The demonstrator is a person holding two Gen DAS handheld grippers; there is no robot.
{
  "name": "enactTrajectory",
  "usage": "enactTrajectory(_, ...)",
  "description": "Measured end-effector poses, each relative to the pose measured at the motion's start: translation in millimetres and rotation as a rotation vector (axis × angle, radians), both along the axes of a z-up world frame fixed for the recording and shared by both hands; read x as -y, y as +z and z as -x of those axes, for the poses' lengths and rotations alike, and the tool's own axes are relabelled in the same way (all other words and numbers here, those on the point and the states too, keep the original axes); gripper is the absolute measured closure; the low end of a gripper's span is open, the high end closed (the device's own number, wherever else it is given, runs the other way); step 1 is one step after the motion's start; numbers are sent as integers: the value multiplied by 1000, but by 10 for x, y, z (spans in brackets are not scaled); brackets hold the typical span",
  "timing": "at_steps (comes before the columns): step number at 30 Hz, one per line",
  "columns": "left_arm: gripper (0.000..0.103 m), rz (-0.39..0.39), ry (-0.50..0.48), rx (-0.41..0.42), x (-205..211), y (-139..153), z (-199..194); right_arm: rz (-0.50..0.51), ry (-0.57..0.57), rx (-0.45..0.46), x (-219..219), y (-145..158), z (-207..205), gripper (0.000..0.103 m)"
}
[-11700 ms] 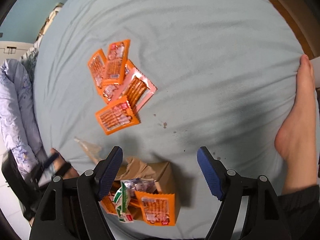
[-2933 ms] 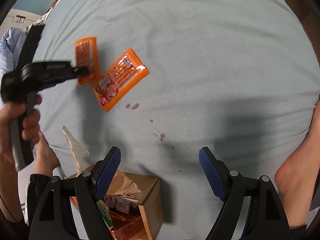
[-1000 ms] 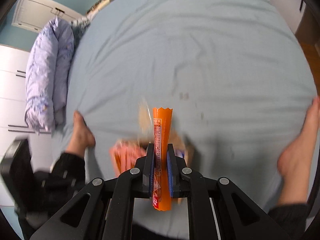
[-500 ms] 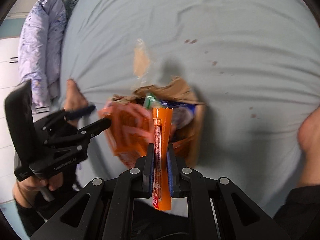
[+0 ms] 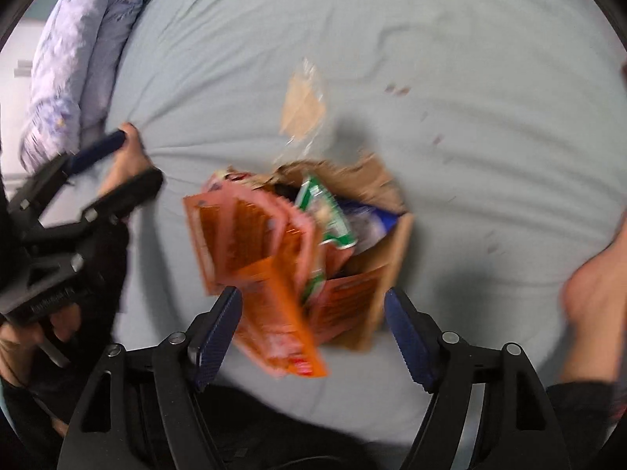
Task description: Organize snacks
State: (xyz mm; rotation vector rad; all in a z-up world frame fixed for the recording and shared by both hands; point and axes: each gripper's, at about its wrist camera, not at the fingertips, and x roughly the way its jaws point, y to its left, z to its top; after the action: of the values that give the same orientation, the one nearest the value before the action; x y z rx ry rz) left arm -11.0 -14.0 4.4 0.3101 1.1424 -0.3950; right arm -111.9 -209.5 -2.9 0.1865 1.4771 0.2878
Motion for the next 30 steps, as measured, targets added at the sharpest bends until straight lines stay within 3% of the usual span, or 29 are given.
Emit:
enactTrajectory(5, 8, -77, -60, 120, 77, 62, 115, 198, 112, 144, -55, 276, 60, 29)
enactTrajectory(17, 2, -192, -142, 270, 239, 151, 292, 247, 155, 197, -177, 259, 197, 29)
enactTrajectory(30, 2, -203, -147, 252, 277, 119, 302, 284, 186, 237, -271, 165, 273, 29)
